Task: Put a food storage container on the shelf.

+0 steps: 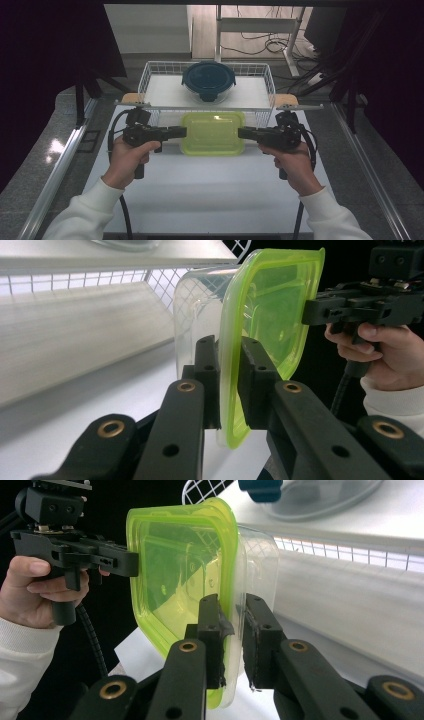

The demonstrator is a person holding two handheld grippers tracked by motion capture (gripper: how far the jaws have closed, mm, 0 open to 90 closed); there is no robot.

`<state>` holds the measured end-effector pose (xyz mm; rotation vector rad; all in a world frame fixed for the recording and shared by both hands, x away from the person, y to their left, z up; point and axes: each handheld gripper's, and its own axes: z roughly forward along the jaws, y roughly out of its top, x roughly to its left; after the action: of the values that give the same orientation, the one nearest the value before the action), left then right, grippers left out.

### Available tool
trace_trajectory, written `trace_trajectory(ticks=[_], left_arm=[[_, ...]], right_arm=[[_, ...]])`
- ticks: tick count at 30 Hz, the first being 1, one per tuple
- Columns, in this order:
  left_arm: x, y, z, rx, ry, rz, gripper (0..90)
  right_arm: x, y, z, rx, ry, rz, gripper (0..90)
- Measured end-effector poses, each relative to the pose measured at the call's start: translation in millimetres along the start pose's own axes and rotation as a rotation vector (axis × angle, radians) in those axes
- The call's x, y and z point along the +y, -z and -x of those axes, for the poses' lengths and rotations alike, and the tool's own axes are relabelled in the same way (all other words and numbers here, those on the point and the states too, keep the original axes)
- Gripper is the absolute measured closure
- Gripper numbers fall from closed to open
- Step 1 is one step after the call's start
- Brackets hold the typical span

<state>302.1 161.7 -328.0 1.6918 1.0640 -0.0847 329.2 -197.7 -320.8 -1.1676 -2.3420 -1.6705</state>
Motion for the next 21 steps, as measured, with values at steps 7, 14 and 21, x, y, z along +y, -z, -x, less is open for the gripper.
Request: trace_trajectory(ticks=[7, 14, 21], left_arm=[[13.5, 3.9, 1.7, 0.000, -0.014, 0.010, 80.6], [28.3, 2.7, -5.2, -0.013, -0.008, 0.025, 80.7], [51.2, 3.2, -8.6, -0.014, -0.027, 0.033, 80.6]], right_arm=[[13.7, 3.2, -3.9, 0.001, 0.012, 0.016, 78.6], [32.7, 3.5, -3.5, -0.008, 0.034, 0.025, 79.0], [51.8, 2.4, -1.5, -0.015, 0.044, 0.040, 79.0]])
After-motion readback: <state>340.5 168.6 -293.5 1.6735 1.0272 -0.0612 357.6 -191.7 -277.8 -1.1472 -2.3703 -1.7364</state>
